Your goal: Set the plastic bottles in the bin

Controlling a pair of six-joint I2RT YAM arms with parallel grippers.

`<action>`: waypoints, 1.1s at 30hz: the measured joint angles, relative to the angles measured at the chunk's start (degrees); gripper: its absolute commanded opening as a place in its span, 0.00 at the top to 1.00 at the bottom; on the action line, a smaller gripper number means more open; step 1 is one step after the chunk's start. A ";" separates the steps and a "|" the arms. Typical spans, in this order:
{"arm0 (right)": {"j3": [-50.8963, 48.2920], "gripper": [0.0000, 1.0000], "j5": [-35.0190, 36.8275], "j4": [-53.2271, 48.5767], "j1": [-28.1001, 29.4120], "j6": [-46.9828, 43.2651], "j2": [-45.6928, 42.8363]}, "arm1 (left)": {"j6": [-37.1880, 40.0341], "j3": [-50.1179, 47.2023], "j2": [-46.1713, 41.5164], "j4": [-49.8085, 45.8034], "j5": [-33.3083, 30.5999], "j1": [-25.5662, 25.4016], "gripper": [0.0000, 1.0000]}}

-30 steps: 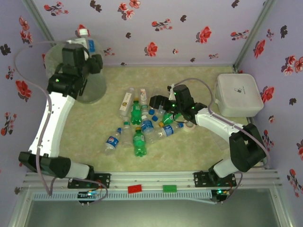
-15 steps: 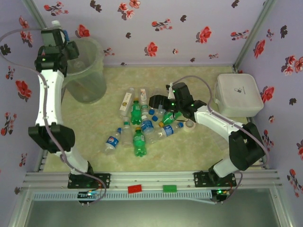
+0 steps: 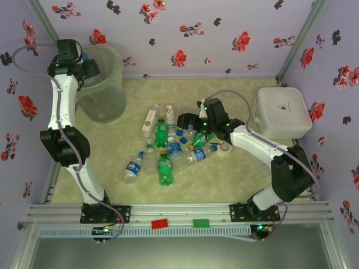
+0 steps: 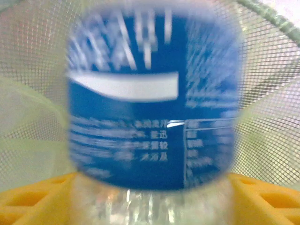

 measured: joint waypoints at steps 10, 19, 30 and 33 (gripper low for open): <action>0.02 0.00 6.40 -2.91 0.00 0.07 -0.02 | -0.61 4.48 -1.62 -2.54 1.14 -0.17 0.00; 0.00 0.00 12.24 -8.28 0.46 3.15 -3.41 | 0.33 -16.06 -22.43 -3.65 2.43 -9.70 0.00; -4.37 0.00 14.10 -11.26 2.95 6.97 -12.50 | -7.72 -54.51 -45.59 -0.17 2.95 -25.53 0.00; -5.79 0.01 14.62 -11.61 3.61 7.67 -13.44 | -10.91 -62.95 -48.74 0.28 2.91 -27.45 0.00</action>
